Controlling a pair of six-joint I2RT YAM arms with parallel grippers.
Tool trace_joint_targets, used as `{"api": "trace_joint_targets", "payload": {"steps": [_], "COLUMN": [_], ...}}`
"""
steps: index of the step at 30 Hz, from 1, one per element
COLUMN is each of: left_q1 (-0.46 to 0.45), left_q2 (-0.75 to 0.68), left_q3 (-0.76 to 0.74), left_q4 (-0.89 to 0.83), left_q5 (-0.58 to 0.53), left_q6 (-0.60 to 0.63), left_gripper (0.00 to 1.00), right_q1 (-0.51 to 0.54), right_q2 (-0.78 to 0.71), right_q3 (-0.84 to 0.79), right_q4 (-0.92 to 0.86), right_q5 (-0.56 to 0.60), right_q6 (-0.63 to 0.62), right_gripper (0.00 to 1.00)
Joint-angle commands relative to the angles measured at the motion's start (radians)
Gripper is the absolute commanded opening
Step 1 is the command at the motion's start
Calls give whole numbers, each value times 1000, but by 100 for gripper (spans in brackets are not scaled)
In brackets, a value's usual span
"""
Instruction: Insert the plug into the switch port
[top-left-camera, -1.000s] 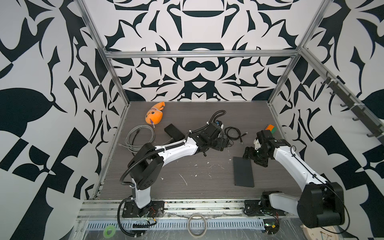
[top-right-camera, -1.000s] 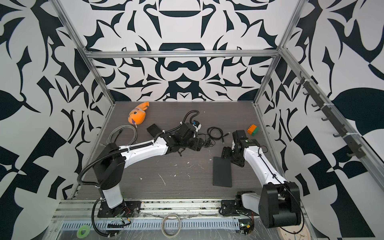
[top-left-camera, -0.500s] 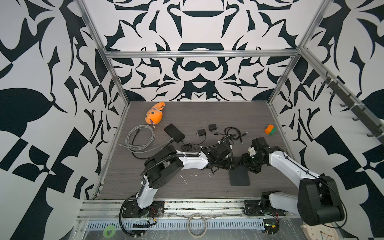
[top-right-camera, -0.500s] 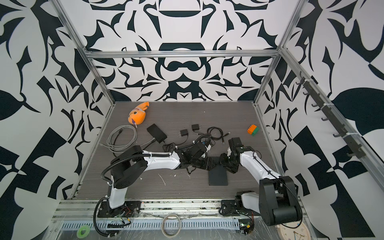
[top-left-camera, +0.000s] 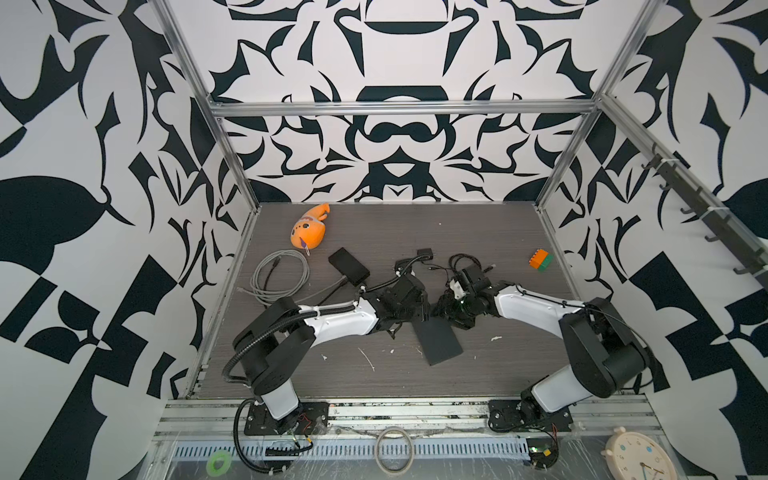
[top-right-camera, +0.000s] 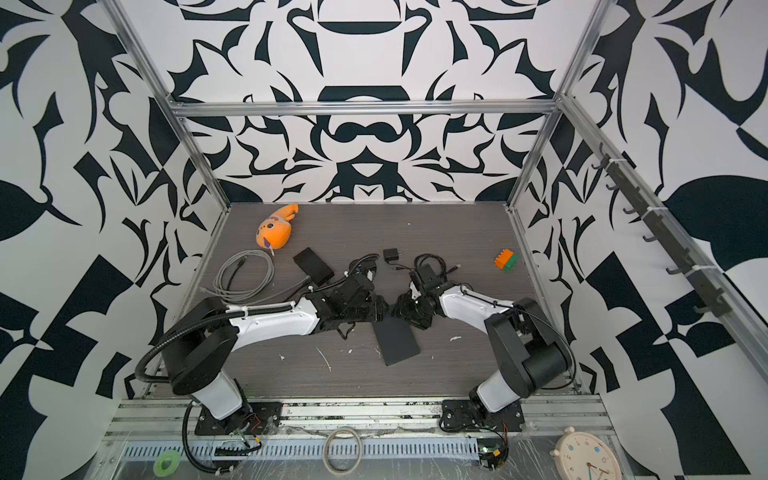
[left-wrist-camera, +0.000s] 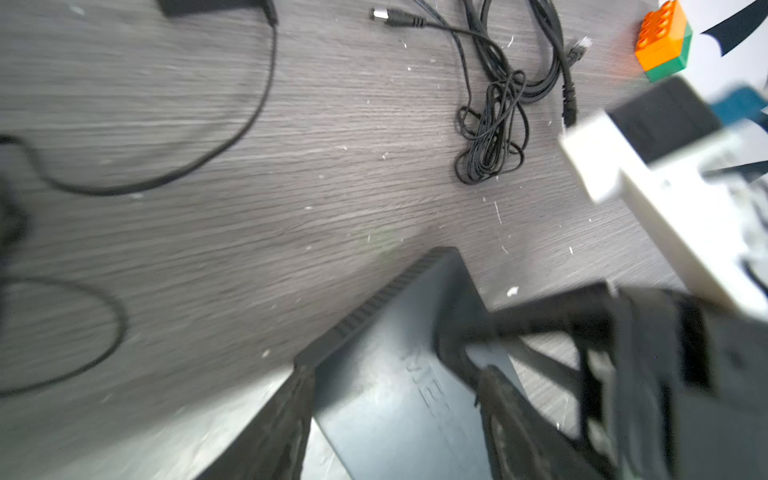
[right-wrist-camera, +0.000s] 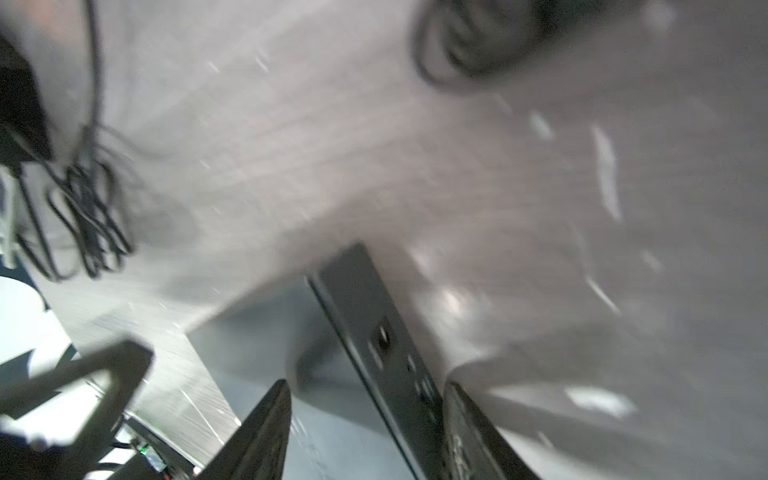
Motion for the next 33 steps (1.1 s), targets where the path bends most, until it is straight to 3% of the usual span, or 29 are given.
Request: {"api": "trace_joint_targets", "payload": {"steps": [1,3,8,13,19,25,33], "left_q1": [0,13,94,119,132,147,158], "left_q2": [-44,-82,-163,-171,-177,-168,-126], "left_q3": [-26,-31,-31,-20,-32,-41,-24], "left_q4": [-124,-161,-193,-208,-232,-238,-238], "left_q5": [-113,-166,-138,-89,-97,-95,-80], "left_q6": [27,65,128,161,160,155,163], "left_gripper": [68,69,67,67,67,67,67], "right_q1": [-1,-20,-93,-104,-104,-103,-97], "right_q2": [9,6,21,144,336,447,501], "right_q3": [90,150,327,539,725,813,845], "right_q4": [-24,-153,-332,-317,-350,-364,-386], "right_q5": [-11,60,207,173,209,186,142], "right_q6": [-44,-145,-477,-857,-1178,-1356,-1402], "right_gripper": [64,65,65,60,39,32,23]}}
